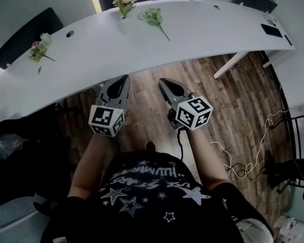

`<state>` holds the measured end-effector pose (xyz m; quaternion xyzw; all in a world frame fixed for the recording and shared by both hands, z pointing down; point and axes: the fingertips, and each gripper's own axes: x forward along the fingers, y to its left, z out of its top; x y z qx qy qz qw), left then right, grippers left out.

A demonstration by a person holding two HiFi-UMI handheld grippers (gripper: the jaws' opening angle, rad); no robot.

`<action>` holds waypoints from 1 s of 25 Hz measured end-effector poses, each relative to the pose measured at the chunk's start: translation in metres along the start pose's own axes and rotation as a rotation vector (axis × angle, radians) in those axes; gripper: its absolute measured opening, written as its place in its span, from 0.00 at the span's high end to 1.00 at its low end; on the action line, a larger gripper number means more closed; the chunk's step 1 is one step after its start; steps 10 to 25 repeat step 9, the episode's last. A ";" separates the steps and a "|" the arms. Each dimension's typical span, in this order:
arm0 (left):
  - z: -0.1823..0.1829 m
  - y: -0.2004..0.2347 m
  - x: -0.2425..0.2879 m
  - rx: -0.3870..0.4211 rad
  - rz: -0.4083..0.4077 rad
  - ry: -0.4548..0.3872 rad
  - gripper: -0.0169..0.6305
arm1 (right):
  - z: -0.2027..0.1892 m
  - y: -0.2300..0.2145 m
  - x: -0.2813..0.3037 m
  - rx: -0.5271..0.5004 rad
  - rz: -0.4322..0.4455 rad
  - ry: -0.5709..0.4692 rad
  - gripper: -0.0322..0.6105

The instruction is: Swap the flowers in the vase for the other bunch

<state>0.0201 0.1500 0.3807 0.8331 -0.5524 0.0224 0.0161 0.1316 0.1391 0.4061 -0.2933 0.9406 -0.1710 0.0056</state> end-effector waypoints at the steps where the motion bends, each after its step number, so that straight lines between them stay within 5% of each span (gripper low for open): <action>1: 0.000 0.004 -0.004 -0.004 -0.001 -0.004 0.96 | 0.000 0.006 0.003 -0.004 0.001 0.001 0.95; 9: -0.003 0.028 -0.040 -0.018 -0.026 -0.008 0.96 | -0.005 0.046 0.019 -0.014 -0.020 0.003 0.95; 25: -0.003 0.028 -0.040 -0.018 -0.026 -0.008 0.96 | -0.005 0.046 0.019 -0.014 -0.020 0.003 0.95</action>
